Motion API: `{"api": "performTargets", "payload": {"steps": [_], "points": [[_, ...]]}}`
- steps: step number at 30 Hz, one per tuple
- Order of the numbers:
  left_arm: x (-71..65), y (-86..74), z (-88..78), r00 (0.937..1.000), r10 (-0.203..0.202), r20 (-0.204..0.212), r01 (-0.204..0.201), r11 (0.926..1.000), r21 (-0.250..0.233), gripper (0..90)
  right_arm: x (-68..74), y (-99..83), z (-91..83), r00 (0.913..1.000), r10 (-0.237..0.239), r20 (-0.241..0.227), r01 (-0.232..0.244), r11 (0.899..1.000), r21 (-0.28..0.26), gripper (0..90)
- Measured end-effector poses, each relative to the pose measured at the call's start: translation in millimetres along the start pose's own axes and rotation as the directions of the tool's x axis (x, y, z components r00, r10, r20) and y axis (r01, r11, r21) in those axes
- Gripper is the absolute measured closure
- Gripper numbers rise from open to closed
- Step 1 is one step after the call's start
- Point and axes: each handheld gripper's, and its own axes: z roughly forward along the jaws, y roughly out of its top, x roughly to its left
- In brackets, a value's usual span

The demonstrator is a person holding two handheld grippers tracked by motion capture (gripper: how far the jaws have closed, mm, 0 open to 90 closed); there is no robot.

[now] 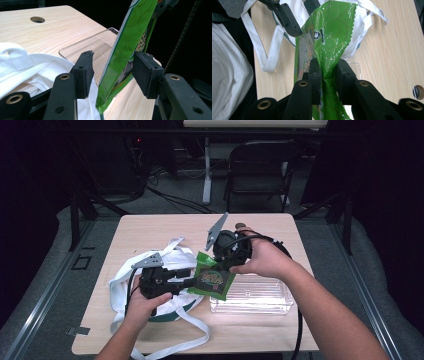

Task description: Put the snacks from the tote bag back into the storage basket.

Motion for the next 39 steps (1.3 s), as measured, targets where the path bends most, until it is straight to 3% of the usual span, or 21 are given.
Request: {"api": "performTargets", "payload": {"steps": [18,28,39], "points": [[8.7,-2.6,-2.1,0.9994,-0.023,-0.024,0.023,0.9997,-0.003,50.3,-12.9,-23.1,-12.6,0.9965,0.026,0.079,-0.028,0.999,0.036,76.2],[13.0,-3.7,-3.3,0.9986,-0.025,-0.046,0.025,0.9997,0.0,50.4,-23.9,-37.0,-10.3,0.9901,0.035,0.136,-0.047,0.995,0.088,76.1],[16.4,-5.0,-4.2,0.9977,-0.033,-0.058,0.033,0.9994,-0.001,50.4,-32.5,-42.2,-2.6,0.9872,0.032,0.156,-0.05,0.992,0.116,76.1]]}}
